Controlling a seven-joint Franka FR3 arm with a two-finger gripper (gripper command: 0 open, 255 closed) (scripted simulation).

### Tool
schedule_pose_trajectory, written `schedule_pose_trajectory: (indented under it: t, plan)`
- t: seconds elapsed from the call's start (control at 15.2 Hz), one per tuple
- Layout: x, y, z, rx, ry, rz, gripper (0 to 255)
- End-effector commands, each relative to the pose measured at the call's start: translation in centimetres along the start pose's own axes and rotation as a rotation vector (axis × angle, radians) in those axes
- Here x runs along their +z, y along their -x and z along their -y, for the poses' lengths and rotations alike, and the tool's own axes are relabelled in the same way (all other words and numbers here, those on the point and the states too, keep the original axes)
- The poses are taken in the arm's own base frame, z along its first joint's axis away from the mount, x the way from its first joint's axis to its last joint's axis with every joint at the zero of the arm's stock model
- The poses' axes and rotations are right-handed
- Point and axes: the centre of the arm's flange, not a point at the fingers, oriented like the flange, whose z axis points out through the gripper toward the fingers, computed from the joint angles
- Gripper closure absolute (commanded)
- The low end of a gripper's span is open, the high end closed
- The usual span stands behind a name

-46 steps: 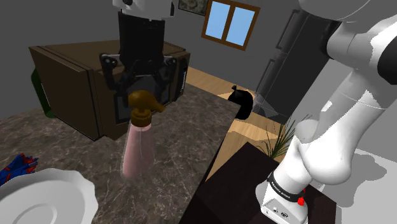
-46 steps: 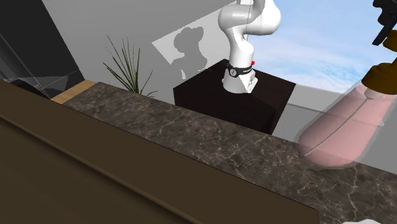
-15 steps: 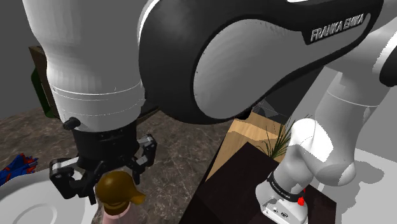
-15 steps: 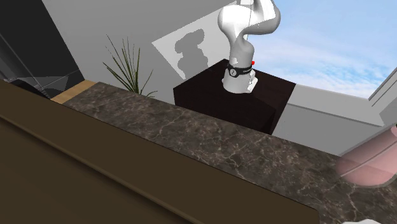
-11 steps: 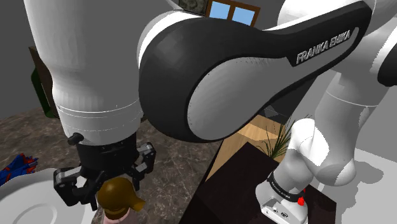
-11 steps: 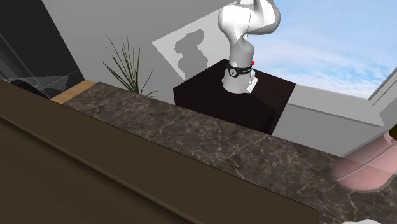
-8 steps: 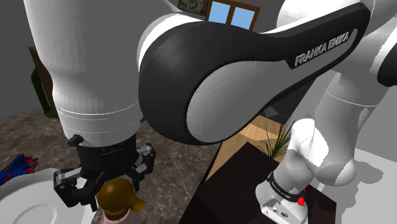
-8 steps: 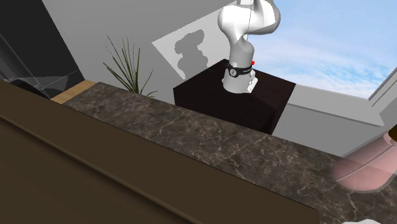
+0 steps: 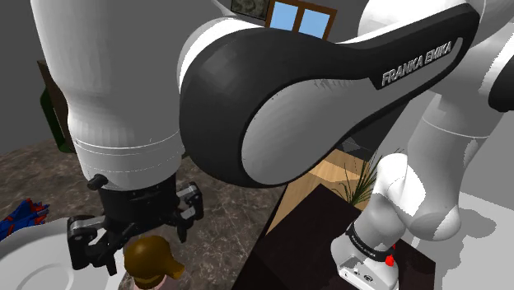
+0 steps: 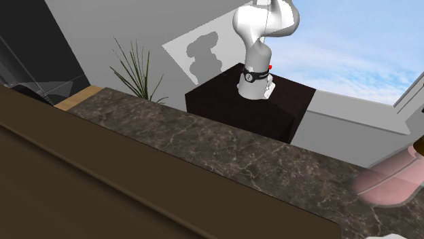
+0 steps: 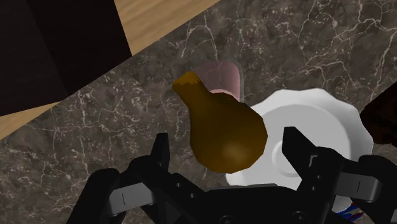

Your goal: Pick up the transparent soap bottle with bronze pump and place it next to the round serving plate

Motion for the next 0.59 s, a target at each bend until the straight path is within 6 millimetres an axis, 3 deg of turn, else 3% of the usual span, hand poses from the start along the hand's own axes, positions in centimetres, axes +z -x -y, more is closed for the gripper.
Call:
schedule_pose_trajectory:
  t: [0.0,0.07,0.33,0.53]
  plan:
    - [0.0,0.0,0.0,0.0,0.0,0.0,0]
    - [0.0,0.0,0.0,0.0,0.0,0.0,0]
    - [-5.0,0.0,0.0,0.0,0.0,0.0,0]
    - [-5.0,0.0,0.0,0.0,0.0,0.0,0]
